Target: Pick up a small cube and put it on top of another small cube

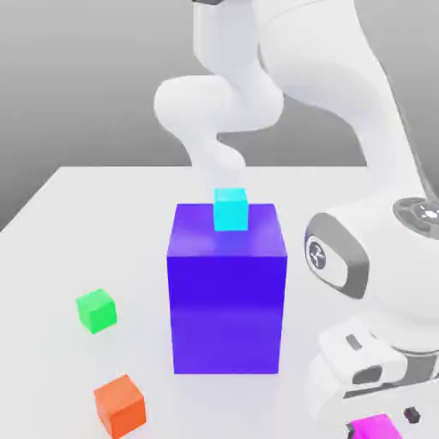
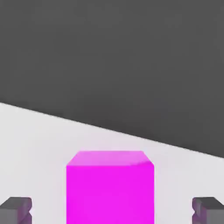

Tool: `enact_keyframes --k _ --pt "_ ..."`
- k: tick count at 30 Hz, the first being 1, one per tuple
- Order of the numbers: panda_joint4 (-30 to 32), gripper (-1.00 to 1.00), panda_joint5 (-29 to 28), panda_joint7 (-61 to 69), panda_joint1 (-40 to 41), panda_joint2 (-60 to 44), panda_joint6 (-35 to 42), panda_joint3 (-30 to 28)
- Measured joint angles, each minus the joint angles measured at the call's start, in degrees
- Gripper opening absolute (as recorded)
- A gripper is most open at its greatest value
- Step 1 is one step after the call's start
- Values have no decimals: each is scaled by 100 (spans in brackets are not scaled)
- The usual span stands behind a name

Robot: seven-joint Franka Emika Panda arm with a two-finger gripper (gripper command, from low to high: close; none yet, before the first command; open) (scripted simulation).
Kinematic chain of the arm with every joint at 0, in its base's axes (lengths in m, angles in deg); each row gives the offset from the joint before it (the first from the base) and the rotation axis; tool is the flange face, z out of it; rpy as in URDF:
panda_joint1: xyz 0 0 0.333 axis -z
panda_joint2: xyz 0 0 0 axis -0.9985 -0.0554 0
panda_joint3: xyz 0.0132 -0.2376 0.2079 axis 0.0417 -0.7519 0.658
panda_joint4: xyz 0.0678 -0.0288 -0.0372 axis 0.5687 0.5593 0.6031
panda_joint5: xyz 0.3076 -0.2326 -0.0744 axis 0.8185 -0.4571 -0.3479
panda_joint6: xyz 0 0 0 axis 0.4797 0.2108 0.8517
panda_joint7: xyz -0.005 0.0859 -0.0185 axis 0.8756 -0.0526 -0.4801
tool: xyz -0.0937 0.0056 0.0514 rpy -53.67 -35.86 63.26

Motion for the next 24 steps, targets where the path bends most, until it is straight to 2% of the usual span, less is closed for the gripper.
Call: enact_keyframes --k 6,11,17,22,24 --pt "-5 -100 -5 -4 -5 -22 -19 -4" --pt "201 -100 321 229 270 745 587 192" --pt "1126 -100 820 1041 1331 1649 612 -273" --pt "2057 -100 1318 1876 2238 2514 561 -885" --pt "2494 -100 1533 2274 2913 2928 545 -1224"
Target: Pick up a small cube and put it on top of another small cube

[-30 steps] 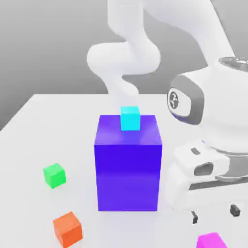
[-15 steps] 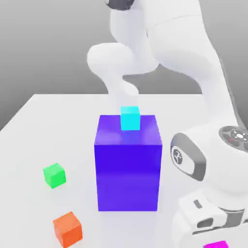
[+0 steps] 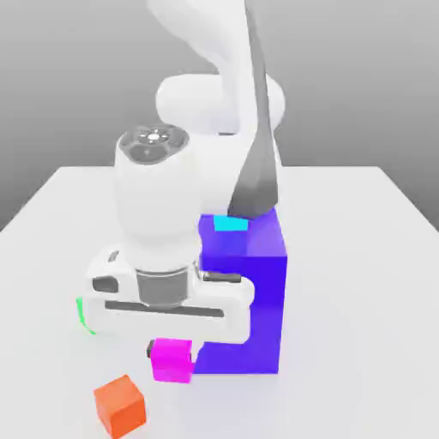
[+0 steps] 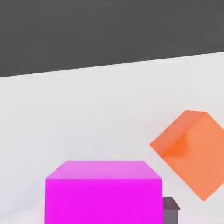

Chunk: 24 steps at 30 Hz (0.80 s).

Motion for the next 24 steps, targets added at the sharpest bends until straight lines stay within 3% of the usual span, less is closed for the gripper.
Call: enact_keyframes --k 2,11,24 --pt "384 -100 116 302 796 360 -33 -141" --pt "1682 -100 -412 765 1471 1532 -339 -514" --pt "1677 -100 952 1760 880 617 -1145 -754"
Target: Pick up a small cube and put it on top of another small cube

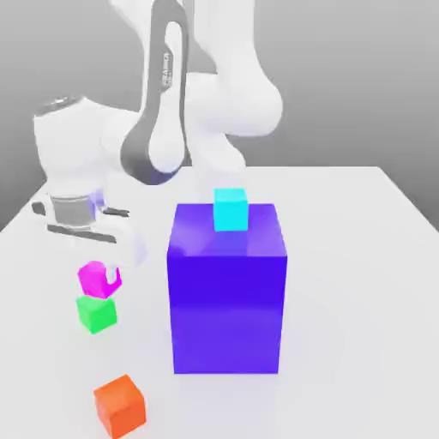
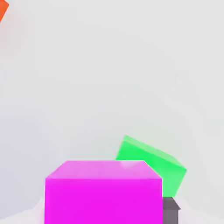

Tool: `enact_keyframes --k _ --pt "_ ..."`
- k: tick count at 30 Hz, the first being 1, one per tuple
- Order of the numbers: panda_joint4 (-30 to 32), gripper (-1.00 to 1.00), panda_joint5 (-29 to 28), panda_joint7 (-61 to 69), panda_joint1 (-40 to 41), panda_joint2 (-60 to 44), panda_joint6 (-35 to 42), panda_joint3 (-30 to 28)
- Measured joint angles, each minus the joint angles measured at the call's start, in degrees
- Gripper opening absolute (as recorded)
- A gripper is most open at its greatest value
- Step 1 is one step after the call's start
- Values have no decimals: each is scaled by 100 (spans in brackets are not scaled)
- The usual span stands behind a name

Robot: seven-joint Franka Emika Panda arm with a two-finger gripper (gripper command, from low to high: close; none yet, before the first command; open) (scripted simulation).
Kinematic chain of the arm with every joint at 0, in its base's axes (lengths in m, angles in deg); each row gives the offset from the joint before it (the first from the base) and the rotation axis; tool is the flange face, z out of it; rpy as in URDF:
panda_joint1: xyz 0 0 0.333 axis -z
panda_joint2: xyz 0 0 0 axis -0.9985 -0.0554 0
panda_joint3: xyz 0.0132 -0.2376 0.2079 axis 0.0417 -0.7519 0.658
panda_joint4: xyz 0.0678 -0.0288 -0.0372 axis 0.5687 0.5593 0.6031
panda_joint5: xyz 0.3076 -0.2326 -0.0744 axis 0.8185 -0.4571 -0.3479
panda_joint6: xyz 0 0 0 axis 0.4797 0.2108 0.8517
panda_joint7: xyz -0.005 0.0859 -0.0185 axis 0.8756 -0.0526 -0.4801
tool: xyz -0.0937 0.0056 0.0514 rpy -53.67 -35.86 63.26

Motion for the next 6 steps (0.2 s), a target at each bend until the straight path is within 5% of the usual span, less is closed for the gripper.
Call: enact_keyframes --k 6 --pt "-17 -100 -18 -7 -70 -420 -412 -68"
